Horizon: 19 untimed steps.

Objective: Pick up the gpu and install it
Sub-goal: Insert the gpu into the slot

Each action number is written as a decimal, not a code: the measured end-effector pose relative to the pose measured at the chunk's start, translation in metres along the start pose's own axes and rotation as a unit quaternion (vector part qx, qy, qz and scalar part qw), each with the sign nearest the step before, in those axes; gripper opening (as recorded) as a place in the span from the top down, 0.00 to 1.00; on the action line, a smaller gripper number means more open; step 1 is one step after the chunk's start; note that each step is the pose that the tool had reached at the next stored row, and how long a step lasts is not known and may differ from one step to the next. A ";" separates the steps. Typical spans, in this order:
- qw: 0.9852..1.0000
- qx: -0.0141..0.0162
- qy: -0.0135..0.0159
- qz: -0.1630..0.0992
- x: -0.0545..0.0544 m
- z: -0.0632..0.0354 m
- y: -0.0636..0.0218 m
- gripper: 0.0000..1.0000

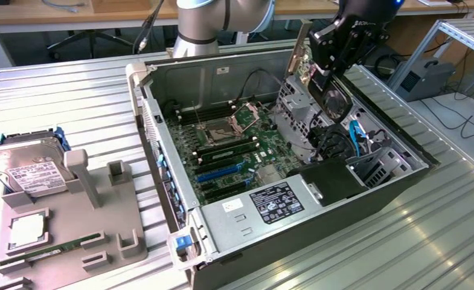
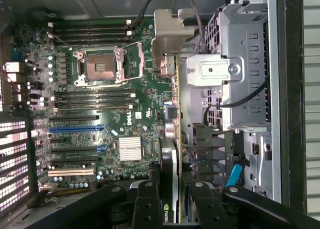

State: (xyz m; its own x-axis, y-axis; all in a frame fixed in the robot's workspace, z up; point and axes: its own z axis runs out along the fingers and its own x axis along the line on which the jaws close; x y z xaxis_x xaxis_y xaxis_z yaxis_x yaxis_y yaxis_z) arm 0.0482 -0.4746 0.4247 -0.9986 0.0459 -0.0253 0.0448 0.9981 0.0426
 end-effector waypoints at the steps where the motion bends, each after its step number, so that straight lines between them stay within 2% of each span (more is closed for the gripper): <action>1: 1.000 0.000 0.000 0.000 0.000 0.0000 0.0000 0.73; 3: 1.000 0.000 0.000 -0.005 0.000 0.0000 0.0000 0.73; 5: 0.999 -0.001 0.001 -0.033 0.000 0.0000 0.0000 0.73; 7: 0.998 -0.001 0.003 -0.061 0.000 0.0001 0.0000 0.73; 9: 0.996 -0.002 0.004 -0.089 0.000 0.0001 0.0000 0.73; 13: 0.992 -0.003 0.005 -0.127 0.000 0.0002 0.0000 0.73; 14: 0.989 -0.004 0.006 -0.145 0.000 0.0003 0.0000 0.73; 16: 0.983 -0.005 0.008 -0.183 0.000 0.0004 0.0000 0.73; 17: 0.980 -0.005 0.008 -0.197 0.000 0.0004 0.0000 0.73; 19: 0.974 -0.006 0.010 -0.226 0.000 0.0004 0.0000 0.73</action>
State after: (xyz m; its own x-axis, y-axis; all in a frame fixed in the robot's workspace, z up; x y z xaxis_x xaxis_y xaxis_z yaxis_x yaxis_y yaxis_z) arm 0.0482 -0.4746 0.4242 -0.9163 -0.3997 -0.0253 -0.4005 0.9153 0.0425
